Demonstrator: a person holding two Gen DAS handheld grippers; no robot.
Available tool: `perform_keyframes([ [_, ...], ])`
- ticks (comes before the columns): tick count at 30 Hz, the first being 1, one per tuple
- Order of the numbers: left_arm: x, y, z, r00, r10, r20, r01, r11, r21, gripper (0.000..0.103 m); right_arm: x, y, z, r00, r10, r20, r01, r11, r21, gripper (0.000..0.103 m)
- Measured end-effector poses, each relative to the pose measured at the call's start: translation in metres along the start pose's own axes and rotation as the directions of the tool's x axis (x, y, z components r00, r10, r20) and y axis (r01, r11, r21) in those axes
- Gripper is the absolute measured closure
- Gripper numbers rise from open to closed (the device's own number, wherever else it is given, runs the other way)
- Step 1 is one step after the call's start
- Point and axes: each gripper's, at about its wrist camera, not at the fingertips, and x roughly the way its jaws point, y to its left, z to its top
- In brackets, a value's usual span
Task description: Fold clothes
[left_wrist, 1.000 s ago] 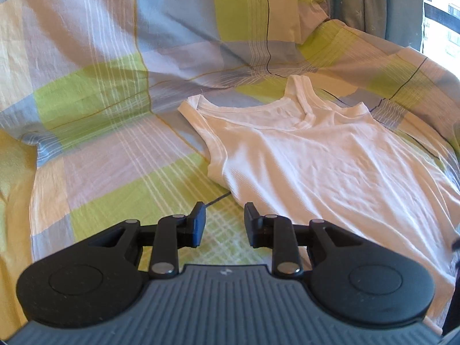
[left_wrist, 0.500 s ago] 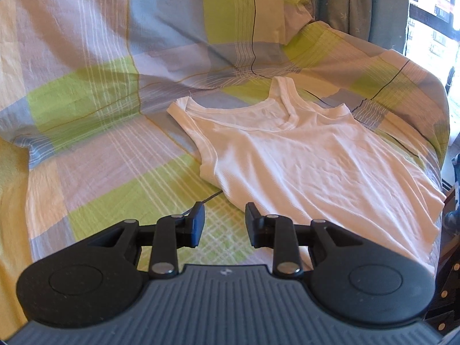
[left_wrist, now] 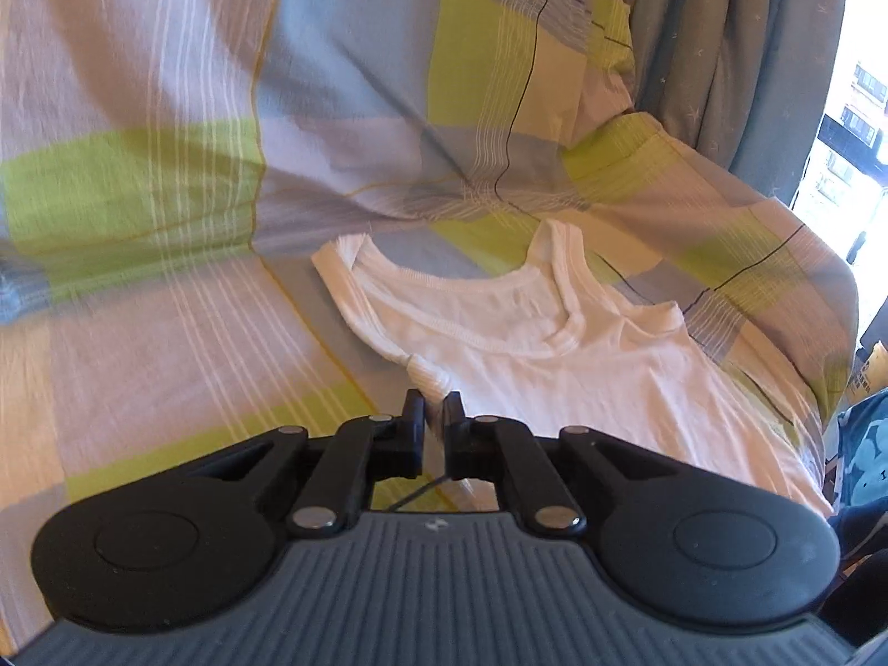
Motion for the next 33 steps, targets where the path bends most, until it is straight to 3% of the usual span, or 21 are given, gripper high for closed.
perform_keyframes([
  [3, -0.002, -0.007, 0.002, 0.995, 0.089, -0.035, -0.085, 0.991, 0.103, 0.094, 0.007, 0.005, 0.006, 1.0, 0.012, 0.006, -0.012, 1.0, -0.024, 0.098],
  [6, 0.0, -0.004, -0.005, 0.979, 0.187, -0.079, -0.172, 0.971, 0.166, 0.093, 0.016, -0.002, 0.002, 0.999, 0.015, -0.034, -0.015, 1.0, -0.006, 0.098],
  [9, -0.011, 0.012, -0.015, 0.984, 0.157, -0.084, -0.15, 0.985, 0.083, 0.084, 0.021, -0.002, -0.007, 0.998, 0.001, -0.062, -0.003, 1.0, -0.031, 0.098],
  [14, -0.007, 0.016, -0.03, 0.994, 0.04, -0.104, -0.044, 0.998, -0.038, 0.08, 0.022, -0.005, -0.015, 0.997, -0.003, -0.076, 0.002, 1.0, -0.013, 0.098],
  [18, 0.009, 0.008, -0.035, 0.993, 0.011, -0.114, -0.018, 0.998, -0.059, 0.081, 0.025, -0.007, -0.016, 0.995, -0.023, -0.093, 0.02, 0.999, -0.028, 0.098],
  [20, 0.011, 0.003, -0.034, 0.994, 0.027, -0.108, -0.032, 0.999, -0.037, 0.099, 0.025, -0.007, -0.016, 0.995, -0.033, -0.098, 0.03, 0.999, -0.035, 0.098],
  [21, 0.008, 0.001, -0.031, 0.994, 0.046, -0.099, -0.048, 0.999, -0.014, 0.103, 0.025, -0.007, -0.015, 0.995, -0.032, -0.098, 0.029, 0.999, -0.035, 0.098],
  [27, -0.019, 0.004, -0.013, 0.977, 0.208, -0.045, -0.204, 0.976, 0.078, 0.103, 0.03, 0.015, -0.001, 0.998, 0.027, -0.062, -0.031, 0.996, -0.08, 0.097],
  [30, -0.016, 0.012, -0.018, 0.971, 0.223, -0.089, -0.216, 0.973, 0.084, 0.103, 0.041, 0.018, 0.0, 0.996, 0.024, -0.082, -0.031, 0.996, -0.084, 0.097],
  [33, -0.022, 0.011, -0.025, 0.976, 0.196, -0.098, -0.189, 0.979, 0.072, 0.103, 0.044, 0.008, -0.006, 0.994, 0.033, -0.103, -0.039, 0.998, -0.052, 0.097],
])
